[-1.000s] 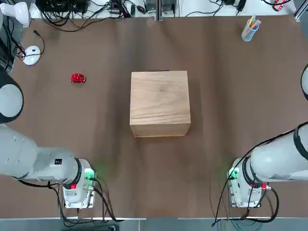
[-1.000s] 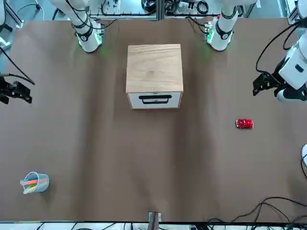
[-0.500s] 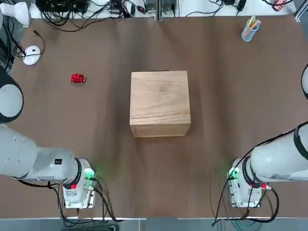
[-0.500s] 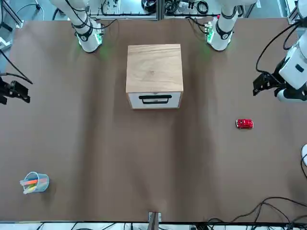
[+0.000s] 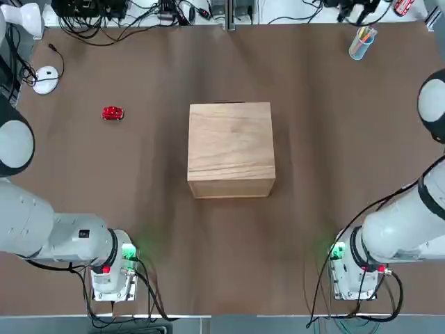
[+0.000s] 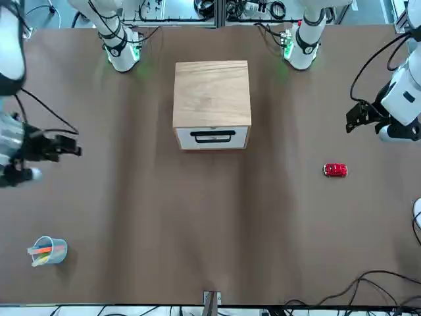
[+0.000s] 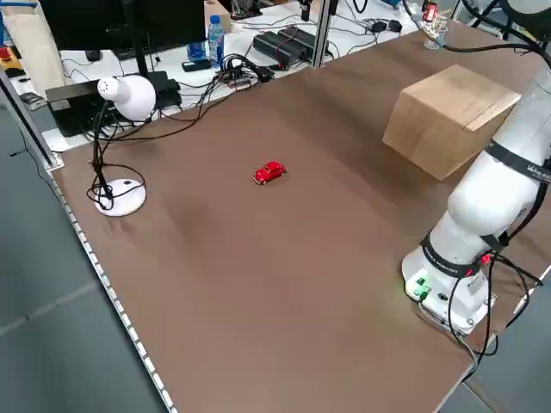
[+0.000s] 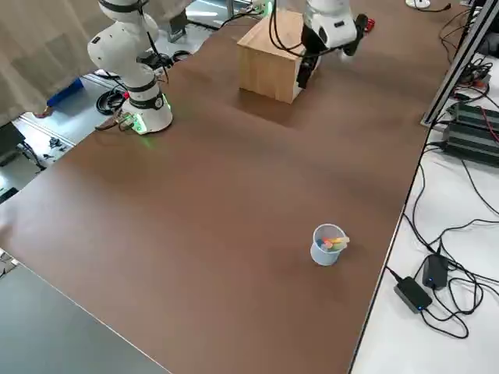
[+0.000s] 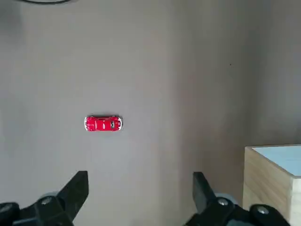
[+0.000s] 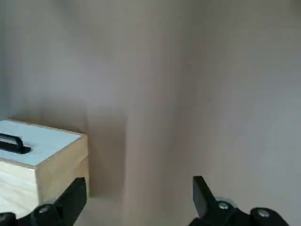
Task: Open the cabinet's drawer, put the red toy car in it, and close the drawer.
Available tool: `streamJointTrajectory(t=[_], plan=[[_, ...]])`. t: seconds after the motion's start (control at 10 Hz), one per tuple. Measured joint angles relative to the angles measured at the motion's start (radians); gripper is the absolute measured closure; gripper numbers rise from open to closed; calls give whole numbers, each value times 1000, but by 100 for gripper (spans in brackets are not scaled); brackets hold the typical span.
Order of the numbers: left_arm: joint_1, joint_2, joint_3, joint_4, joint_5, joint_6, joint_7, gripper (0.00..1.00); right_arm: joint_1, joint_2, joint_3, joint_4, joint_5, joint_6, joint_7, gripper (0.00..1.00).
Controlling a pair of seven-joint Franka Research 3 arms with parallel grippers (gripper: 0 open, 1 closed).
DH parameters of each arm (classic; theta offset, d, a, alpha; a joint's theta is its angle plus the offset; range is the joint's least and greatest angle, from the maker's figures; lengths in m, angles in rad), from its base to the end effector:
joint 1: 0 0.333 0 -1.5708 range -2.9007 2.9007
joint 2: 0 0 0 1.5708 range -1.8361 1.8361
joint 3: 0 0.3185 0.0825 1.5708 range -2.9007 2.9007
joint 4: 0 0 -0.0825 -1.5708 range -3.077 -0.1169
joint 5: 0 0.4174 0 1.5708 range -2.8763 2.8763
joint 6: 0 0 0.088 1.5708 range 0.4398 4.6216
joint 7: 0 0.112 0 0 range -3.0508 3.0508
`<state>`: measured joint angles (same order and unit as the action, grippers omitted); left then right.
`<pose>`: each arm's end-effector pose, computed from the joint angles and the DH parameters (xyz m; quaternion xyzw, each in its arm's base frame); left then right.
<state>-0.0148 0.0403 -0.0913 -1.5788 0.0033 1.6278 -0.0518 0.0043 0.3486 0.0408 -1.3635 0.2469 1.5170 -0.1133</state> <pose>0.6018 -0.0627 0.5990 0.9996 -0.0272 0.0044 0.0005 0.6745 0.0549 0.5042 -0.9842 -0.0722 0.0919 0.1332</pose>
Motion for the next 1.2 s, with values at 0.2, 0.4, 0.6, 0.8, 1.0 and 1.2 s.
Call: streamJointTrajectory(t=[0.2, 0.4, 0.6, 0.8, 1.0, 1.2], plan=[[-6, -2, -18, 2, -9, -16, -1, 3, 85, 42, 3, 1, 78, 1, -35, 0], [-22, 1, -112, -1, -14, -75, -88, 5, 147, 53, 5, 2, 151, -9, -158, 0], [-38, 22, -197, -20, -14, -130, -145, 13, 200, 76, 6, 2, 213, -15, -244, 0], [-38, 39, -272, -36, -15, -158, -164, 42, 234, 116, 6, 0, 301, -15, -270, 0], [-37, 47, -338, -45, -18, -156, -190, 57, 258, 178, 6, 0, 366, -13, -327, 0], [-38, 73, -424, -109, -29, -57, -277, 66, 321, 238, 7, 1, 377, 49, -400, 0]])
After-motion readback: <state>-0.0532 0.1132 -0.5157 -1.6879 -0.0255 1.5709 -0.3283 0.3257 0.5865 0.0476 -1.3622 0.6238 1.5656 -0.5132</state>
